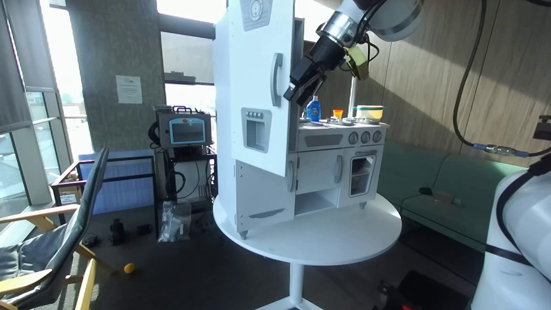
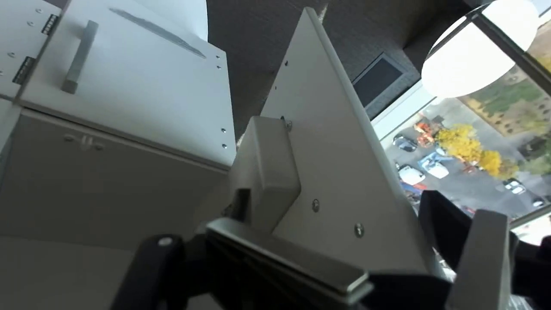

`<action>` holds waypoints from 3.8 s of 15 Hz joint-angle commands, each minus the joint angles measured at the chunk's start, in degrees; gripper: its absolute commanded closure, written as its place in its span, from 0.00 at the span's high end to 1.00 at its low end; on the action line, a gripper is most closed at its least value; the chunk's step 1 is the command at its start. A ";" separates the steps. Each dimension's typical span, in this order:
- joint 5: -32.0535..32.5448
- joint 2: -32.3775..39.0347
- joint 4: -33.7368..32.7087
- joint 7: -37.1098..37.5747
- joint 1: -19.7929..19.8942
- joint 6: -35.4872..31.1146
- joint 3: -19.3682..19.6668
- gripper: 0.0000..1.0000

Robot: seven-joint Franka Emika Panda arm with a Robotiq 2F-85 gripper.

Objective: Open the top, bottom and middle cabinet doors

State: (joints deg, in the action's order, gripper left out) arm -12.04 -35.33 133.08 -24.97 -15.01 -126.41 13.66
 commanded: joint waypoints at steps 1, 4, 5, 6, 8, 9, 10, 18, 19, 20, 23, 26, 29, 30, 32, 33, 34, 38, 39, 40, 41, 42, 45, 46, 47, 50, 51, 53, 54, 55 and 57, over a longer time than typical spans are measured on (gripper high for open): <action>-2.37 -0.08 -2.51 -8.82 -1.31 5.54 0.03 1.00; -3.53 0.29 -5.33 -9.29 -0.95 19.01 0.70 1.00; -4.62 0.39 -5.92 -9.03 -0.21 22.67 0.40 1.00; -4.43 0.65 -6.14 -7.76 1.19 23.47 -0.60 1.00; -2.83 0.99 -5.98 -3.54 4.35 21.31 -2.75 1.00; -2.17 0.92 -5.78 -1.25 5.73 20.45 -3.59 1.00; -1.92 0.75 -5.23 1.87 7.28 18.78 -4.67 1.00; 6.34 19.40 -0.07 11.50 14.66 -17.23 -8.06 1.00; 9.17 20.72 0.66 14.32 16.15 -20.18 -8.43 1.00; 12.06 22.00 0.99 17.16 17.55 -22.47 -8.73 1.00; 19.96 24.41 1.64 23.47 20.87 -24.29 -8.79 1.00; 24.62 25.03 1.52 25.56 22.06 -23.52 -8.75 1.00; 22.86 25.47 1.55 23.62 21.44 -22.47 -7.92 1.00; 22.87 25.47 1.55 23.70 21.43 -22.47 -7.98 1.00; 14.72 25.67 0.94 11.68 18.54 -22.18 -5.86 1.00; 12.49 26.59 0.92 8.09 17.84 -23.55 -5.48 1.00; 9.11 27.23 0.58 3.50 17.38 -23.50 -4.71 1.00; 6.81 31.77 -0.83 -1.86 18.27 -25.17 -4.55 1.00; 6.61 33.15 -1.05 -1.53 18.55 -26.29 -4.54 1.00; 5.36 34.45 -1.05 -2.11 18.57 -27.52 -4.56 1.00; 5.51 35.76 -1.15 -1.60 18.94 -28.87 -4.71 1.00; 5.58 37.30 -1.16 -0.82 19.27 -30.99 -4.98 1.00; 4.09 40.40 -1.05 -2.09 20.03 -35.16 -6.32 1.00; 3.87 41.21 -1.21 -2.25 20.38 -36.41 -6.90 1.00; 2.42 41.78 -1.50 -3.56 19.29 -37.04 -6.25 1.00; -1.07 42.34 -2.73 -7.67 19.49 -36.15 -8.19 1.00; -1.38 42.35 -3.21 -8.40 19.31 -36.31 -8.56 1.00; -2.83 42.32 -4.17 -10.14 19.31 -36.45 -9.59 1.00; -3.08 42.40 -4.66 -10.53 19.27 -36.23 -9.92 1.00; -3.46 42.34 -5.06 -11.21 19.33 -35.46 -10.32 1.00; -4.86 41.78 -5.16 -12.85 19.55 -33.81 -11.12 1.00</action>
State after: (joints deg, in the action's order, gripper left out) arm -13.85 6.68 129.41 -33.90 4.09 -161.79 3.87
